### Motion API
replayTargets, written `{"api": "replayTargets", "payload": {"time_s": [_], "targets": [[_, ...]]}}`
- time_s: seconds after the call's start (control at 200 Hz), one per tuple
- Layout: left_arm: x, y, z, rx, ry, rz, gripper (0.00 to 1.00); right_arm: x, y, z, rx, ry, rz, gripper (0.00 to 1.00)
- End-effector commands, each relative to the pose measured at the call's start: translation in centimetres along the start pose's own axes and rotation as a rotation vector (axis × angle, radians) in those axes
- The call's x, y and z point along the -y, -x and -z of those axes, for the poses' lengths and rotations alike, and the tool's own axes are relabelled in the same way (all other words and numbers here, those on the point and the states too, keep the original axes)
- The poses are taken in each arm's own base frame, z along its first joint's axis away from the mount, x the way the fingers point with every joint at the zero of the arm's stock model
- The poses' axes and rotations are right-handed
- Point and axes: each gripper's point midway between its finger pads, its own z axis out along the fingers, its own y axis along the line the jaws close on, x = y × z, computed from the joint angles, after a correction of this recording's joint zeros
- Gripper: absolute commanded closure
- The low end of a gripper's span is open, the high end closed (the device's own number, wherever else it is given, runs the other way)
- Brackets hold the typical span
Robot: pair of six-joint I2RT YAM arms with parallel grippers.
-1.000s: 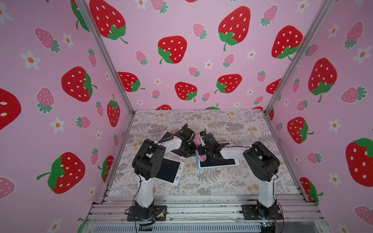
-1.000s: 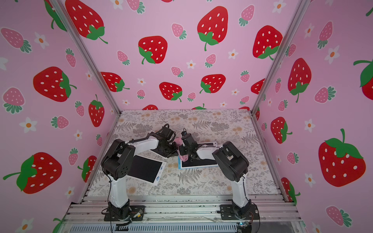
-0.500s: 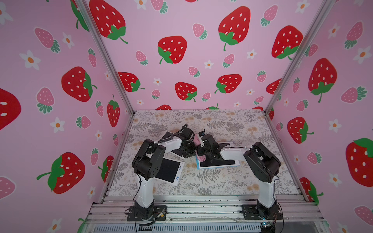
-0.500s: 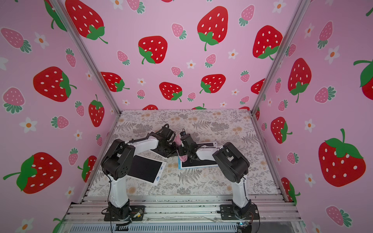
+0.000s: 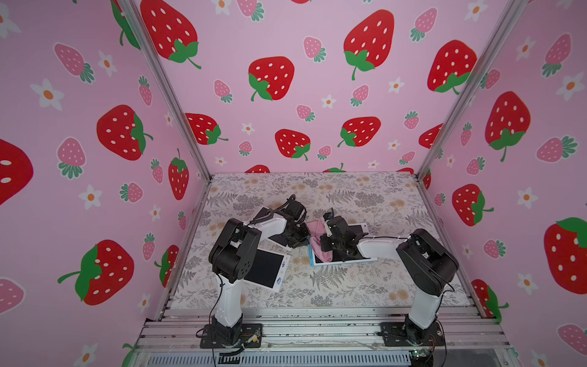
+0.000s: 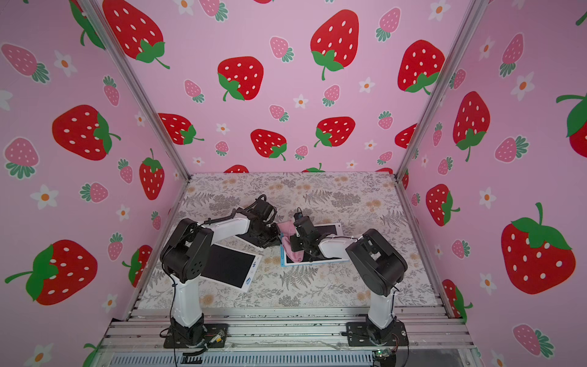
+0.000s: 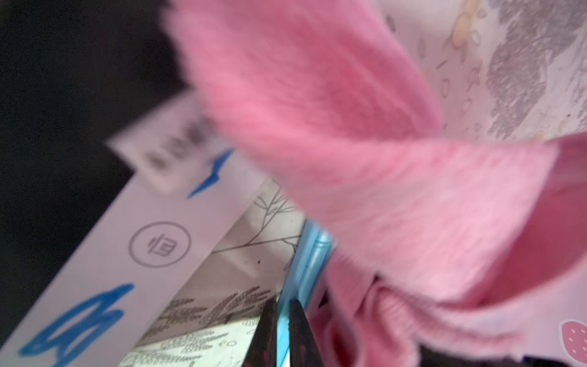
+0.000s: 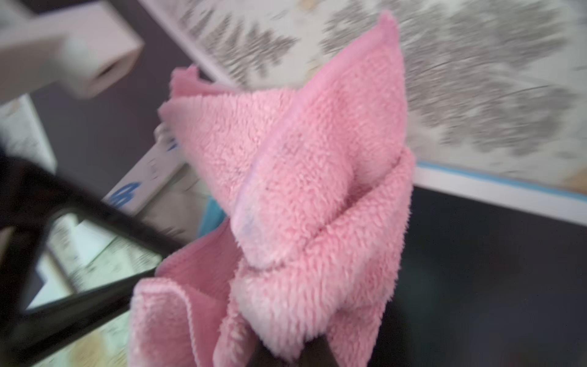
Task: Wipe the drawing tablet
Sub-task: Wipe the dirt from the drawing tablet.
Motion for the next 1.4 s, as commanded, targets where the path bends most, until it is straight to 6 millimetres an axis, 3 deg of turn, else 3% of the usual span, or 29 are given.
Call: {"api": "replayTargets", "payload": {"time_s": [0.0, 0.125, 0.19, 0.275, 0.445, 0.565, 0.72, 0.956, 1.166, 1.396], "targets": [[-9.6, -3.6, -3.7, -0.113, 0.344, 0.110, 0.89, -0.7, -2.4, 0.3, -0.051, -0.013, -0.009, 1.00], [-9.5, -3.6, -3.7, -0.114, 0.345, 0.104, 0.89, 2.7, -3.1, 1.3, -0.052, -0.076, -0.041, 1.00], [-9.4, -3.5, -3.7, -0.113, 0.343, 0.100, 0.89, 3.4, -3.2, 2.0, -0.050, -0.078, -0.040, 1.00], [-9.3, -3.4, -3.7, -0.114, 0.345, 0.097, 0.89, 2.3, -3.4, 2.4, -0.066, -0.042, -0.013, 1.00], [-9.0, -3.2, -3.7, -0.114, 0.346, 0.091, 0.89, -2.4, -4.5, 2.2, -0.098, 0.031, 0.034, 1.00], [-8.9, -3.0, -3.6, -0.110, 0.346, 0.086, 0.89, -1.7, -5.2, 2.4, -0.101, 0.000, 0.003, 1.00], [-8.9, -3.1, -3.6, -0.110, 0.345, 0.085, 0.89, 2.7, -5.5, 3.8, -0.110, -0.092, -0.091, 1.00], [-8.8, -2.9, -3.5, -0.104, 0.342, 0.081, 0.89, 11.7, -6.4, 8.1, -0.197, -0.369, -0.333, 1.00], [-8.4, -2.5, -3.4, -0.097, 0.336, 0.076, 0.89, 17.5, -8.8, 12.1, -0.290, -0.556, -0.629, 1.00], [-8.3, -2.4, -3.3, -0.096, 0.332, 0.071, 0.89, 23.6, -8.9, 16.8, -0.294, -0.741, -0.874, 1.00]]}}
